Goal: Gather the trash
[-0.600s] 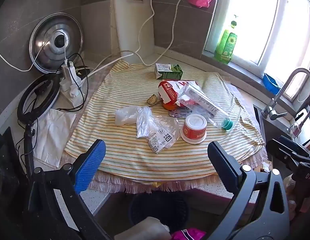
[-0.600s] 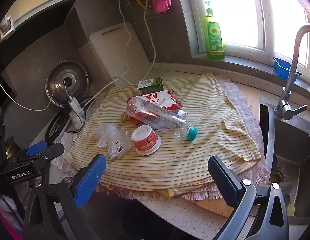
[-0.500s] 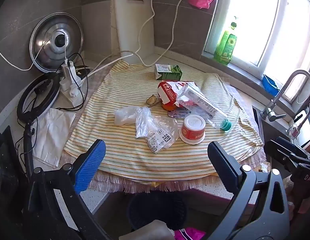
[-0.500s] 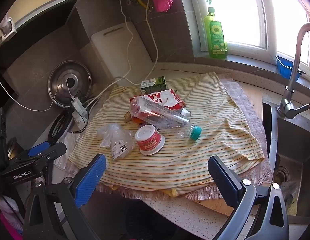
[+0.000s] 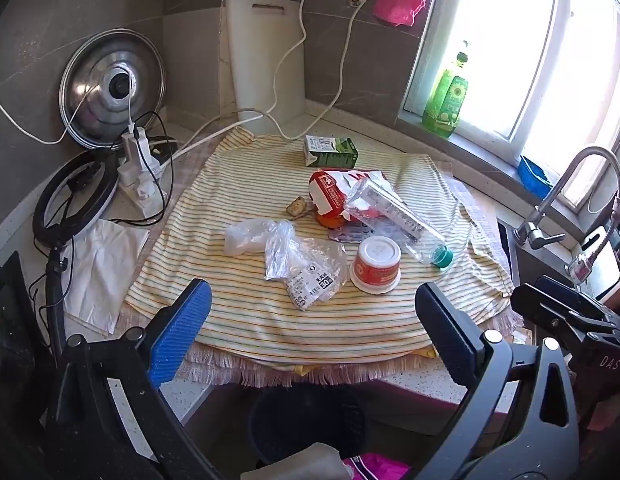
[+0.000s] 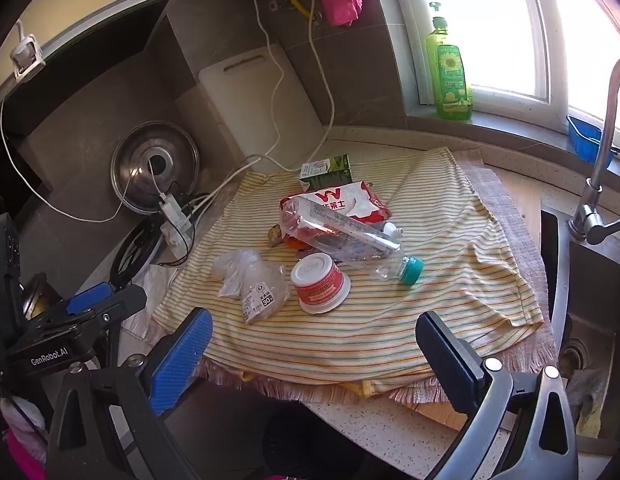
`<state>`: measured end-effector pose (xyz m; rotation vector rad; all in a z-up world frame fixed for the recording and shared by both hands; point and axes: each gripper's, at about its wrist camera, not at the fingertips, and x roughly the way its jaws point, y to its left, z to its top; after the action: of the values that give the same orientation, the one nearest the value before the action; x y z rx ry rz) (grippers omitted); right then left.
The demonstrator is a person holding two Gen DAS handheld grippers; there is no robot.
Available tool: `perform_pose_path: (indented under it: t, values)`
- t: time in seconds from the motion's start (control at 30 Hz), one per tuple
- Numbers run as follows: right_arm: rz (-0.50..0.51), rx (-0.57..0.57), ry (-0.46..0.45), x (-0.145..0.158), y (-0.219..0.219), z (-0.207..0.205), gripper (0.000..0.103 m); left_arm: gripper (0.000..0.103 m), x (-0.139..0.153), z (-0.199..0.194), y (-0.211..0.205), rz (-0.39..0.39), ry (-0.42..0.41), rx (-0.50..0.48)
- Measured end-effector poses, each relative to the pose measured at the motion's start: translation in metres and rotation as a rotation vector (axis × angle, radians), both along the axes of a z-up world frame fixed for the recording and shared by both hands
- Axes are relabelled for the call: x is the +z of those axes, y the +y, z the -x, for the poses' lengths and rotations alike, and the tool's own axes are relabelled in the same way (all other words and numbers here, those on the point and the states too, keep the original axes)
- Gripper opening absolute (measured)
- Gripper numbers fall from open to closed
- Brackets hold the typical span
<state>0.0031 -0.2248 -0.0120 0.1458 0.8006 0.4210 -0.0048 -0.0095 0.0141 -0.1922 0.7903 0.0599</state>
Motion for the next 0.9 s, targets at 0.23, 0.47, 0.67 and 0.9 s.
perform_pose_path:
  t: [0.23,0.47,0.67,0.9]
  values:
    - [-0.005,0.001,0.004,0.0009,0.0012,-0.0008,0.103,0.103,0.0005,-0.0007,-0.0026,0.019,0.003,-0.003]
    - [-0.004,0.003,0.005,0.0009,0.0023,-0.0026,0.103,0.103,-0.0019,-0.0016,0.0008,0.037,0.005,-0.007]
    - [-0.012,0.001,0.011,0.0008,0.0019,-0.0044,0.103,0.103,-0.0025,-0.0009,0.0011,0.036,0.004,-0.009]
    - [-0.016,0.009,0.015,-0.0001,0.0043,-0.0061,0.103,0.103,-0.0049,-0.0011,0.0013,0.044,0.007,-0.008]
